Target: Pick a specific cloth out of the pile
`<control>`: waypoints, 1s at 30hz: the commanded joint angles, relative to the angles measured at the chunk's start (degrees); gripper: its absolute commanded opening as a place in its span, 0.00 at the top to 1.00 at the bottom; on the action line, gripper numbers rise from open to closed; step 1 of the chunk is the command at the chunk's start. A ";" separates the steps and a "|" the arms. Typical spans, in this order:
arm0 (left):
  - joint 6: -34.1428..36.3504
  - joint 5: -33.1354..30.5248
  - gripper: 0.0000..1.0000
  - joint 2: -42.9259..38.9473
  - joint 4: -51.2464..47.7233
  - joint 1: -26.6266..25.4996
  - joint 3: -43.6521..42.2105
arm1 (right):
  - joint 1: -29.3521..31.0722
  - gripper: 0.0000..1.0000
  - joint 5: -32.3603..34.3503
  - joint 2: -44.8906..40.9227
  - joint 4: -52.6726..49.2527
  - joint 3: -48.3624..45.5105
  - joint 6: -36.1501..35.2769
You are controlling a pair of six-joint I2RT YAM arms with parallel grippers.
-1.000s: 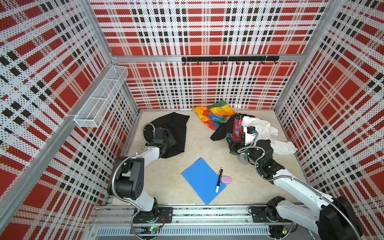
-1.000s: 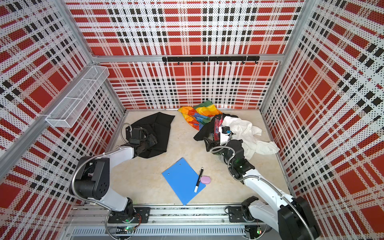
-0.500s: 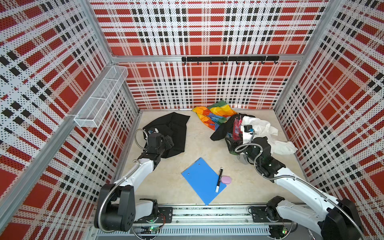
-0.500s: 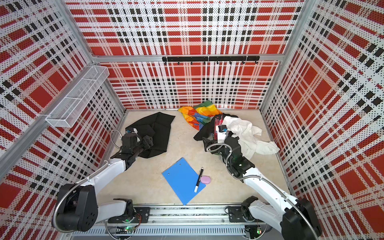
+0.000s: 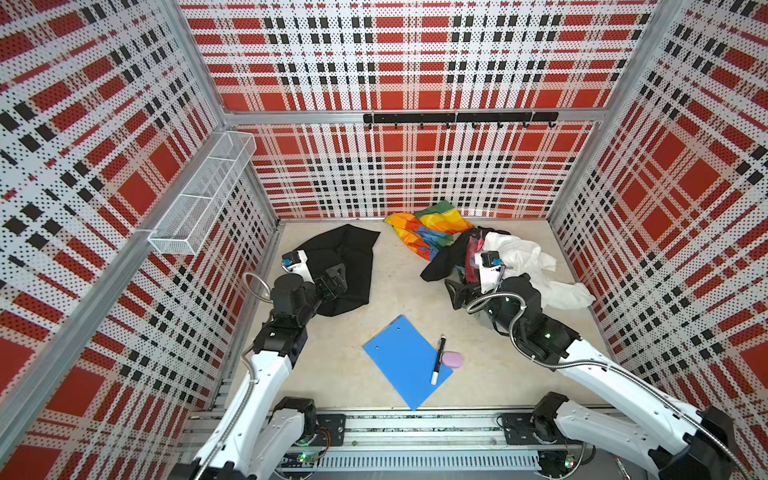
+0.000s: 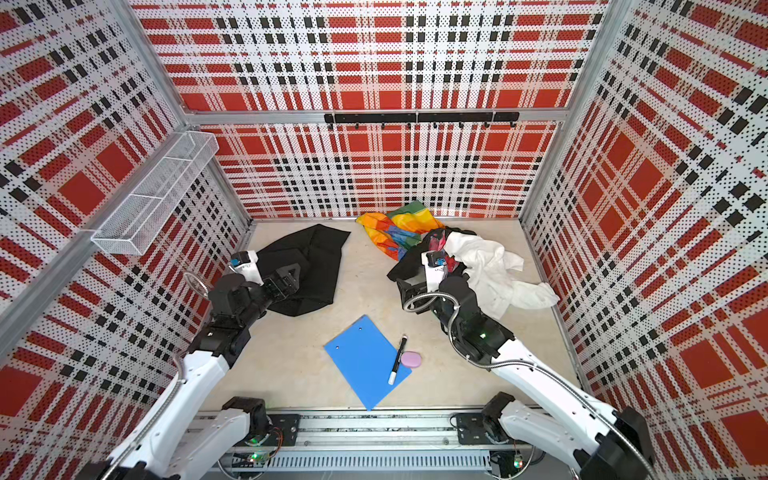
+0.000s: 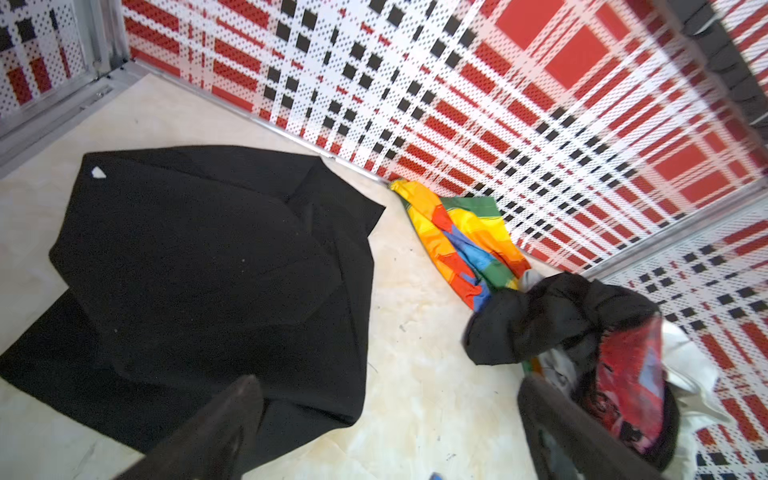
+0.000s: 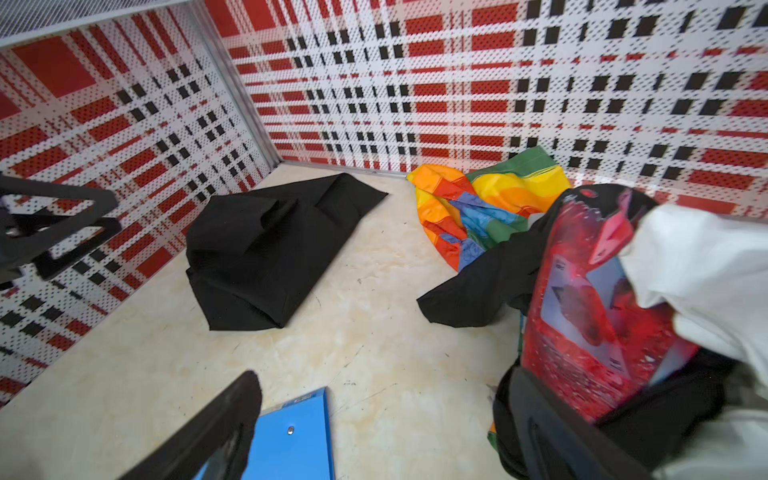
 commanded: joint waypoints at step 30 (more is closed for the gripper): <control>13.47 -18.39 0.01 -8.52 19.47 2.76 -21.13 | 0.07 0.00 30.77 -14.29 -10.95 -6.78 6.39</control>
